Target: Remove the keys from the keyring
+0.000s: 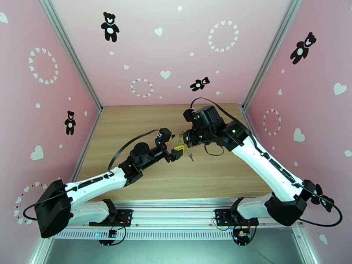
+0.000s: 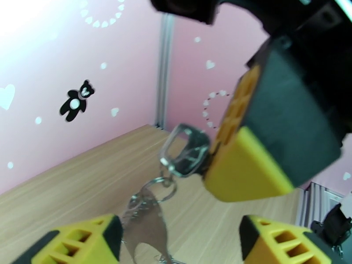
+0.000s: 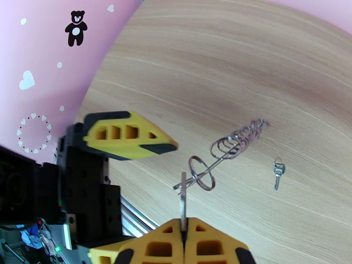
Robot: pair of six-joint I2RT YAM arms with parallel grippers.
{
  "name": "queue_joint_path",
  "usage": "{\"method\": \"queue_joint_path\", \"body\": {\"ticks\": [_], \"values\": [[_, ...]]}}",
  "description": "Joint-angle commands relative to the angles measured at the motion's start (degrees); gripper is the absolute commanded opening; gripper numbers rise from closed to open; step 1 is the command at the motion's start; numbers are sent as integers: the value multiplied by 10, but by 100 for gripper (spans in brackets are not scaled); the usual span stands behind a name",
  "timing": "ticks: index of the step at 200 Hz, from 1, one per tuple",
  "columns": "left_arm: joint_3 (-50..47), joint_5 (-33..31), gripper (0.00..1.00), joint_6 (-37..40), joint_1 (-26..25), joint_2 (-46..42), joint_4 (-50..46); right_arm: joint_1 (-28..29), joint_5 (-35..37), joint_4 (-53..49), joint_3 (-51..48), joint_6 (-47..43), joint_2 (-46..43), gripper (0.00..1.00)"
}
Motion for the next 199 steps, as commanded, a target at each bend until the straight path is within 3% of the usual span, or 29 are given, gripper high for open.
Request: {"method": "queue_joint_path", "body": {"ticks": [1,84,123,141,162,191,199], "values": [[18,-77,67,2,-4,15,2,3,-12,16,29,5,0,0],[11,-112,56,81,-4,12,12,3,-10,10,38,0,10,0],[-34,-79,47,147,-4,18,148,2,-13,26,52,20,26,0],[-22,-60,44,152,-4,20,155,2,-20,29,56,28,28,0],[-4,-32,43,158,-4,33,148,3,-28,33,53,33,26,0],[11,-57,43,161,-4,43,142,2,-30,37,51,40,19,0],[11,-46,48,166,-4,44,141,2,-29,40,49,42,16,0]]}}
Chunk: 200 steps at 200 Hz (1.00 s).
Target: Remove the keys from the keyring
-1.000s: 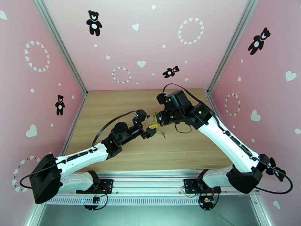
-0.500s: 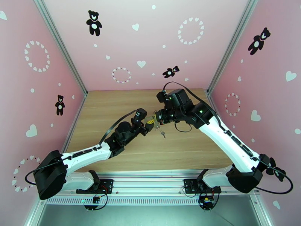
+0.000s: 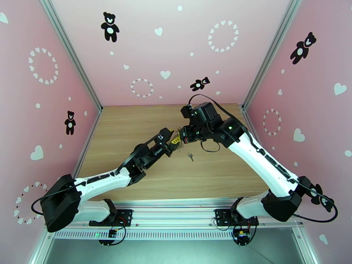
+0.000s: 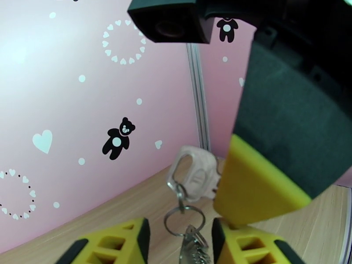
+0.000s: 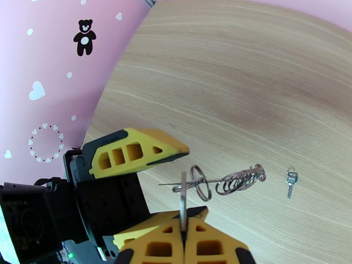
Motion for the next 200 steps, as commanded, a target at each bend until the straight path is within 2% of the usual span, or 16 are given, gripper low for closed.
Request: {"method": "queue_joint_path", "body": {"ticks": [1,13,41,71,98,125,166,188,200], "values": [[21,14,49,21,-4,9,11,3,-8,26,19,13,-10,0],[17,23,57,34,-4,11,18,2,-4,32,15,16,-12,0],[29,-39,65,37,-4,21,21,2,-3,47,10,28,-15,0],[33,-52,66,52,-4,30,54,2,-1,52,5,41,-15,0],[28,-77,59,52,-4,34,76,2,12,56,-1,50,-22,0],[21,-67,52,55,-4,27,73,0,21,54,-1,55,-26,0],[20,-36,35,59,-3,21,57,-4,16,60,-5,61,-29,0],[33,-32,32,57,-2,26,42,-4,9,65,-8,63,-29,0],[37,-26,28,57,-2,26,22,-4,7,64,-8,61,-27,0]]}}
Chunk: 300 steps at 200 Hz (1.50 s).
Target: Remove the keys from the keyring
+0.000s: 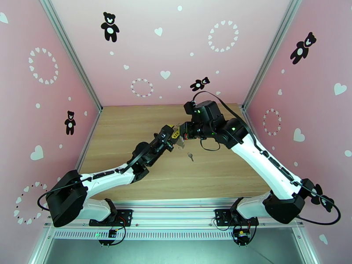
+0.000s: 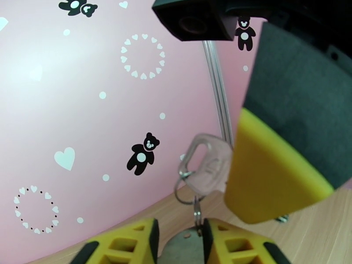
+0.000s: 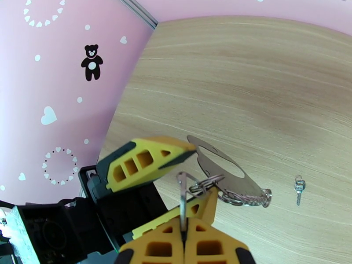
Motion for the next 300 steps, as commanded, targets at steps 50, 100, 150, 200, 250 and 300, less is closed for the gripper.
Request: {"method": "queue_joint_path", "body": {"ticks": [50,100,150,200,250,300], "values": [[33,31,27,-4,-1,-4,-49,-5,-8,18,-14,5,-17,0],[38,39,21,-11,6,3,-54,-8,-12,25,-20,8,-23,0],[41,57,9,-23,18,-1,-65,-13,-15,28,-26,4,-31,0],[35,150,0,-32,43,-31,-81,-39,-55,32,-42,-6,-48,0],[41,330,0,-46,97,-73,-127,-107,-241,90,-100,-55,-85,32],[88,467,0,-59,123,-91,-205,-137,-248,90,-139,-215,-130,41]]}}
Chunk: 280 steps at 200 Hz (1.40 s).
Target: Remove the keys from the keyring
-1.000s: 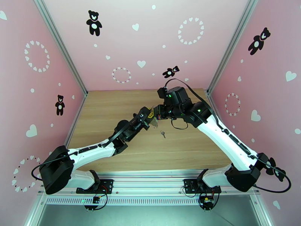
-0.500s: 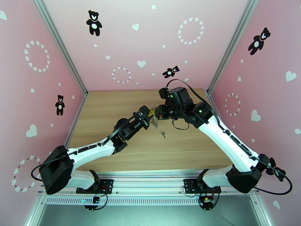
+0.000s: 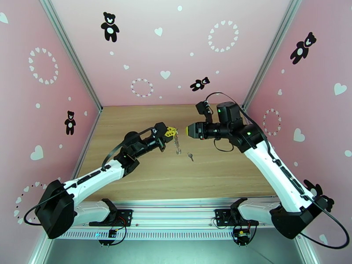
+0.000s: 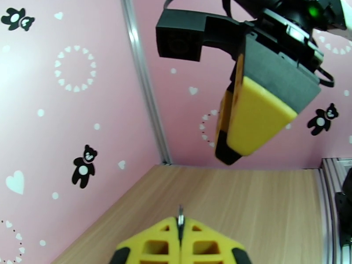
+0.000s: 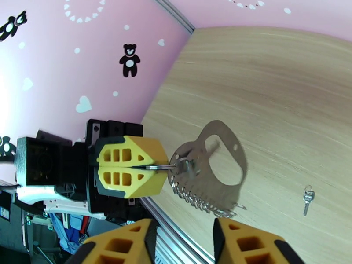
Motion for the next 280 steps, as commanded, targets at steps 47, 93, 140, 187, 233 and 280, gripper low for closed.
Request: {"method": "queue_joint_path", "body": {"ticks": [47,93,140,187,233,280], "values": [[62,153,0,-29,6,-13,-67,7,74,154,-142,-293,-85,41],[72,161,0,-52,5,-6,-60,32,104,344,-286,-408,-143,41],[73,149,0,-72,6,6,-45,95,184,407,-329,-467,-157,42],[68,133,0,-93,6,16,-19,110,206,433,-337,-476,-160,46],[68,124,0,-110,6,23,-3,112,190,445,-341,-474,-165,49],[66,105,0,-115,6,21,-5,115,189,440,-343,-479,-178,53]]}}
